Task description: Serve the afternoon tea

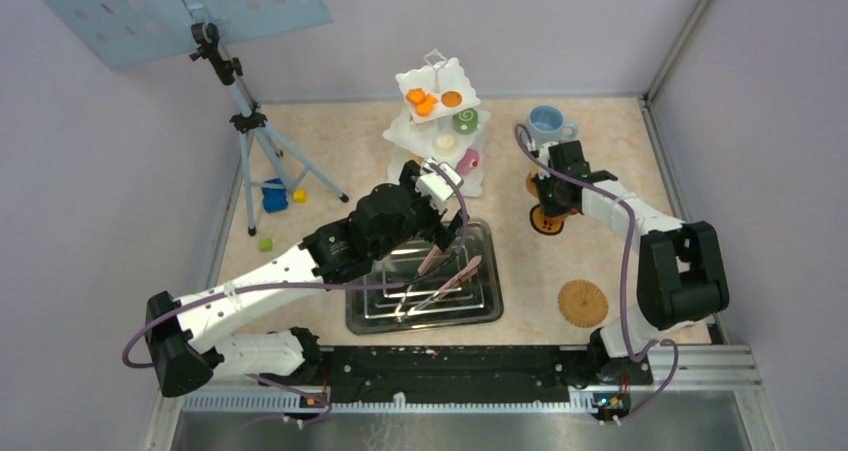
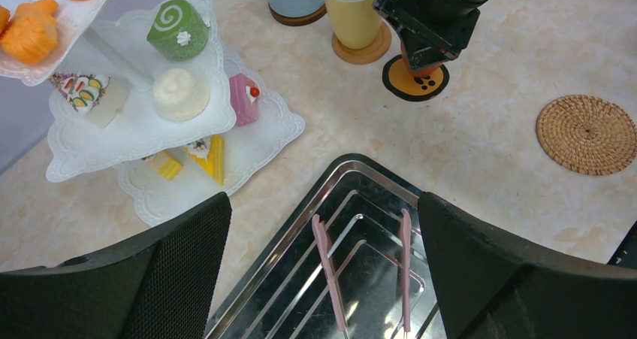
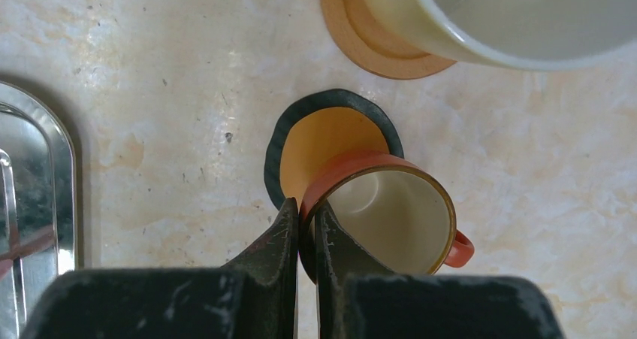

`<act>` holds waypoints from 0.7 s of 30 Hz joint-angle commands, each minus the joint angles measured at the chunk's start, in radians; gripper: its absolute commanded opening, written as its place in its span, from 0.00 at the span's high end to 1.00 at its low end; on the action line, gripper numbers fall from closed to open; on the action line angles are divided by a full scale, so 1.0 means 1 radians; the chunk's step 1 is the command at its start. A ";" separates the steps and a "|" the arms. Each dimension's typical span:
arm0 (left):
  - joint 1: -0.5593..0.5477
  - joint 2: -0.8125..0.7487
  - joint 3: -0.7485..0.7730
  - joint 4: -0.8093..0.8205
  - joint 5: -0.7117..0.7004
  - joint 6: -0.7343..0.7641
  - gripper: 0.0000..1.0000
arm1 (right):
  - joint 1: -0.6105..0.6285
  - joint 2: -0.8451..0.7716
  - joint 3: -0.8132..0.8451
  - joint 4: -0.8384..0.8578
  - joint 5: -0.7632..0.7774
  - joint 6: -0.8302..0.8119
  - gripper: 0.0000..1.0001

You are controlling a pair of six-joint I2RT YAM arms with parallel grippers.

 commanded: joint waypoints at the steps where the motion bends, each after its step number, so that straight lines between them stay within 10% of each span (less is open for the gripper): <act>1: -0.004 -0.014 0.004 0.043 -0.003 -0.007 0.01 | 0.029 0.029 0.059 0.034 0.038 -0.048 1.00; 21: -0.005 -0.008 0.002 0.044 -0.002 -0.004 0.01 | 0.076 0.083 0.086 -0.007 0.032 -0.039 0.94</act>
